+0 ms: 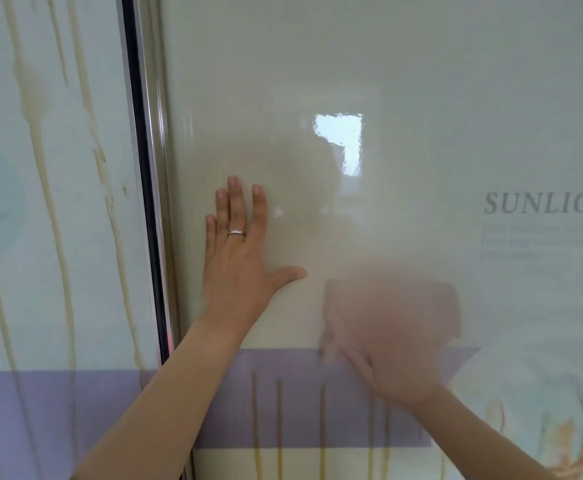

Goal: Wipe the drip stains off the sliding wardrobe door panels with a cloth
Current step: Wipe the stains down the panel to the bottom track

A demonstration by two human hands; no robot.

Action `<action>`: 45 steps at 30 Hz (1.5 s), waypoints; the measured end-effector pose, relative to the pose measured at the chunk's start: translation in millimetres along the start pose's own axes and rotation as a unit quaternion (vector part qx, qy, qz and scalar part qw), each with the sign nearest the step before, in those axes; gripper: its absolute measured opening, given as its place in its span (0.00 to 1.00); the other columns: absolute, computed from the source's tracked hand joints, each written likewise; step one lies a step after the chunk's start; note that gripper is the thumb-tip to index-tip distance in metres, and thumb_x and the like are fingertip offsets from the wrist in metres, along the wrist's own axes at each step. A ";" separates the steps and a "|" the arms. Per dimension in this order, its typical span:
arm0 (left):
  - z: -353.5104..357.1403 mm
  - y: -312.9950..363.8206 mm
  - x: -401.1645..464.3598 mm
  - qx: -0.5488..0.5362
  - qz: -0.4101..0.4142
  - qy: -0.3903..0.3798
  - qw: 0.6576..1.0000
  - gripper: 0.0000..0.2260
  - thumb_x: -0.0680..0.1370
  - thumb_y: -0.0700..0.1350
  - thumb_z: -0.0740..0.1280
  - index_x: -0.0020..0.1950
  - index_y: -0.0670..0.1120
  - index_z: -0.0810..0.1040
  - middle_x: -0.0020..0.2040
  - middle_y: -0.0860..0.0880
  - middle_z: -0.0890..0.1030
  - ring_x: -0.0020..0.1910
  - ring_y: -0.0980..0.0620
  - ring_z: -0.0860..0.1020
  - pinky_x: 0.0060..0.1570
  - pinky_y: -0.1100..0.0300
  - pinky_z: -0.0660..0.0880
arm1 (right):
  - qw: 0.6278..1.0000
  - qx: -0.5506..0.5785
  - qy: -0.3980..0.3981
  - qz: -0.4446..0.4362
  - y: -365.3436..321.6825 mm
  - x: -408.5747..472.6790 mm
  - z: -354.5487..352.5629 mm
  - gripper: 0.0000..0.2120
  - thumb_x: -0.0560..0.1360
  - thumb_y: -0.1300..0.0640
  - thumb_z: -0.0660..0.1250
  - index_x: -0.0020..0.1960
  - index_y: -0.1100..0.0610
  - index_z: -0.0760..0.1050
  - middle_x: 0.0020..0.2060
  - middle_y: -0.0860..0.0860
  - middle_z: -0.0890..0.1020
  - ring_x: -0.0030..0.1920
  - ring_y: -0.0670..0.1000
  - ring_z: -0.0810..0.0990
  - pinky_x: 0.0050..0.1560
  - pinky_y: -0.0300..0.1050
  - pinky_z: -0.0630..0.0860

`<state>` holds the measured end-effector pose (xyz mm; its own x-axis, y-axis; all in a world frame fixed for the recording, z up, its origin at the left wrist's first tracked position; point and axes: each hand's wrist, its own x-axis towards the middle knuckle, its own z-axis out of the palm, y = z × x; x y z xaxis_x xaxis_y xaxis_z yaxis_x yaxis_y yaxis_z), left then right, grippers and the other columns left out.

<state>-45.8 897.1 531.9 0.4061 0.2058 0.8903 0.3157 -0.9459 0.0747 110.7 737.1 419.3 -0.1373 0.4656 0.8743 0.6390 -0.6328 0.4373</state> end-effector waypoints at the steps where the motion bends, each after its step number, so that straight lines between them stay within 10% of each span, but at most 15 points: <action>1: -0.6 -0.1 0.3 -0.001 0.001 0.000 1.000 0.53 0.63 0.65 0.69 0.74 0.45 0.40 0.73 0.45 0.37 0.72 0.49 0.38 0.69 0.50 0.40 | 1.000 0.000 -0.003 -0.019 4.7 -4.9 -0.5 0.28 0.81 0.39 0.44 0.79 0.47 0.48 0.79 0.49 0.46 0.78 0.57 0.46 0.72 0.68 0.41; 8: 8.0 -6.0 -0.3 -0.003 0.006 0.025 1.000 0.51 0.63 0.70 0.57 0.75 0.42 0.46 0.74 0.43 0.42 0.73 0.47 0.42 0.69 0.46 0.46 | 0.982 0.013 0.066 0.174 26.3 77.7 -7.1 0.28 0.81 0.42 0.46 0.78 0.52 0.55 0.78 0.55 0.54 0.77 0.59 0.51 0.72 0.67 0.40; 30: 38.0 -6.6 -73.2 -0.027 -0.075 0.042 0.996 0.49 0.66 0.68 0.60 0.75 0.40 0.47 0.73 0.30 0.47 0.73 0.37 0.44 0.70 0.49 0.43 | 0.999 0.027 -0.025 -0.025 -5.2 -16.6 -2.2 0.29 0.82 0.40 0.43 0.79 0.48 0.45 0.79 0.50 0.43 0.78 0.58 0.43 0.71 0.70 0.38; 36: 38.6 -6.4 -72.8 -0.031 -0.081 0.035 0.996 0.49 0.66 0.68 0.60 0.76 0.42 0.46 0.74 0.31 0.46 0.73 0.38 0.43 0.70 0.52 0.40 | 0.974 0.029 0.063 0.214 25.2 80.9 -8.5 0.29 0.80 0.42 0.48 0.78 0.53 0.55 0.76 0.57 0.59 0.75 0.64 0.52 0.70 0.69 0.40; 45: 37.4 -5.0 -72.7 -0.037 -0.084 0.034 0.995 0.51 0.65 0.68 0.60 0.76 0.37 0.47 0.74 0.30 0.45 0.73 0.38 0.42 0.70 0.50 0.41 | 0.999 0.018 -0.023 -0.041 6.4 -14.5 -0.8 0.27 0.81 0.40 0.43 0.78 0.48 0.52 0.79 0.51 0.46 0.78 0.58 0.43 0.71 0.70 0.37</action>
<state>-44.8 896.3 450.0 0.2941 0.3476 0.8903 0.3094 -0.9160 0.2554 116.2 725.8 409.5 -0.1553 0.5435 0.8249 0.6538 -0.5694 0.4983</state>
